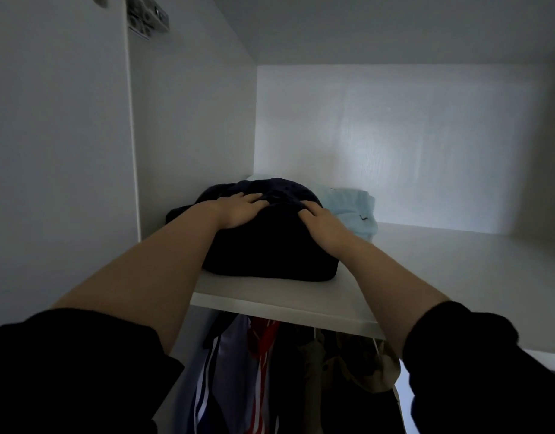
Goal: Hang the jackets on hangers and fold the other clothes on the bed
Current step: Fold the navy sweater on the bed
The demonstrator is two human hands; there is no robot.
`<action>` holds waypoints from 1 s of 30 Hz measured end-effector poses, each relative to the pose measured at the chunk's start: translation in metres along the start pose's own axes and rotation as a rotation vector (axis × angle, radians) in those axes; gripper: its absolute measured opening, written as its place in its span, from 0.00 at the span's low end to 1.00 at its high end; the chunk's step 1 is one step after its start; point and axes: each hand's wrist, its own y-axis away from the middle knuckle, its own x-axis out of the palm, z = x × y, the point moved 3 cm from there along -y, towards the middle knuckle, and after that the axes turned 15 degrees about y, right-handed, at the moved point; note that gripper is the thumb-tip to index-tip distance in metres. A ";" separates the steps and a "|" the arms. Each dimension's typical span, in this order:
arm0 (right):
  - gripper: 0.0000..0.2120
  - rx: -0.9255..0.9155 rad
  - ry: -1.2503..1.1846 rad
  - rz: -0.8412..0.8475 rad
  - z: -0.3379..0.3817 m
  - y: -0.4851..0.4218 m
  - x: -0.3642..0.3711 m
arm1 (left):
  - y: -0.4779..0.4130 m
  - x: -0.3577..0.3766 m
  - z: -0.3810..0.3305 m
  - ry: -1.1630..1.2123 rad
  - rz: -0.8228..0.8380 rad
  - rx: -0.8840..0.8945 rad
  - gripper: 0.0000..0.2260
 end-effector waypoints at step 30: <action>0.20 0.134 0.583 -0.428 -0.006 0.102 -0.074 | 0.072 0.006 -0.118 0.070 -0.491 0.529 0.19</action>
